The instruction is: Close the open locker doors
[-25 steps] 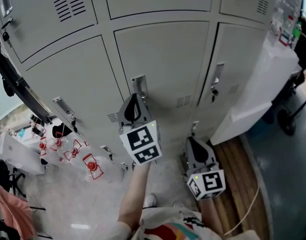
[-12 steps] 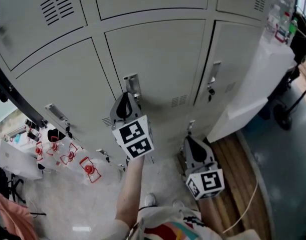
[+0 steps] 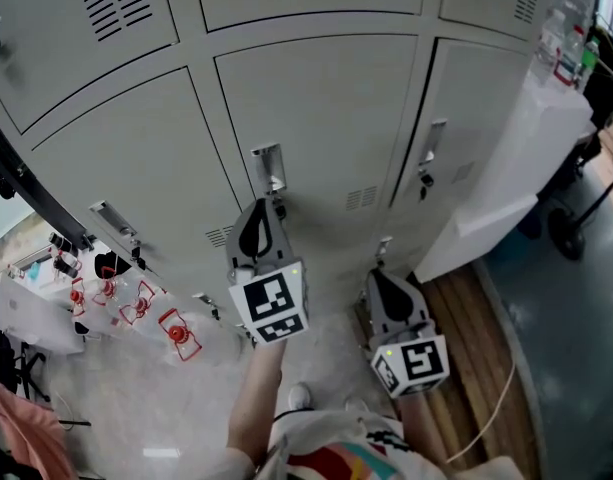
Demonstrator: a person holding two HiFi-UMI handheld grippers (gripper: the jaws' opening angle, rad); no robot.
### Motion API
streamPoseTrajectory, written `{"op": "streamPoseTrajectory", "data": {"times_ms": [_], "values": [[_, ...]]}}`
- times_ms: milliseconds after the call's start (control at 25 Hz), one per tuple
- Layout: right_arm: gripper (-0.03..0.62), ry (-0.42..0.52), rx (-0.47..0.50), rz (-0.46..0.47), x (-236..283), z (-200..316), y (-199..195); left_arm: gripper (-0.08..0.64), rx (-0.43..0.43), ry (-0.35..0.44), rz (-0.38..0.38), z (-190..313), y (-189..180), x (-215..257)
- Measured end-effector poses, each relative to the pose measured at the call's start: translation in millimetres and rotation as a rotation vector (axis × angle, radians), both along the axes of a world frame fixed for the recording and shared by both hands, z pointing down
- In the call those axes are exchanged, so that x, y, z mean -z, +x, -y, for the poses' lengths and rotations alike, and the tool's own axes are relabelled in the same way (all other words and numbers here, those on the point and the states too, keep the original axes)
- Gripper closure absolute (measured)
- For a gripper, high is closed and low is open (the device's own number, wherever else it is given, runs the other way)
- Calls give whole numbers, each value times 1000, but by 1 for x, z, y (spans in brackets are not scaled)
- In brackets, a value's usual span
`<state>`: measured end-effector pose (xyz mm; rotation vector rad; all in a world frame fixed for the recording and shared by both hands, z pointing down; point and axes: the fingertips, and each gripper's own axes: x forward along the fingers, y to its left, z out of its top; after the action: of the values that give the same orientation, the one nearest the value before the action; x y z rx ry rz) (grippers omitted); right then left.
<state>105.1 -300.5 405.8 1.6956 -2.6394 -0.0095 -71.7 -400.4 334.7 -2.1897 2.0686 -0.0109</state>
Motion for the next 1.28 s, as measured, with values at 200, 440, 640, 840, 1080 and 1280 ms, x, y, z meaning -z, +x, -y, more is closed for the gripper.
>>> {"op": "streamPoseTrajectory", "data": {"times_ms": [200, 440, 640, 840, 1080, 1280], "values": [[588, 7, 51, -24, -1, -6, -14, 554, -77, 6, -68, -58, 6, -12], [588, 10, 88, 7, 3, -15, -32, 552, -129, 54, -128, -109, -5, -24], [588, 11, 93, 11, 0, -20, -40, 554, -106, -16, -161, -125, -12, -58], [588, 6, 96, 10, -3, -23, -43, 554, -71, -109, -150, -134, -12, -94], [588, 1, 98, -26, -8, -29, -44, 555, -91, -121, -166, -134, -4, -101], [588, -2, 85, -11, -7, -30, -40, 555, -104, -106, -195, -135, -4, -97]]}}
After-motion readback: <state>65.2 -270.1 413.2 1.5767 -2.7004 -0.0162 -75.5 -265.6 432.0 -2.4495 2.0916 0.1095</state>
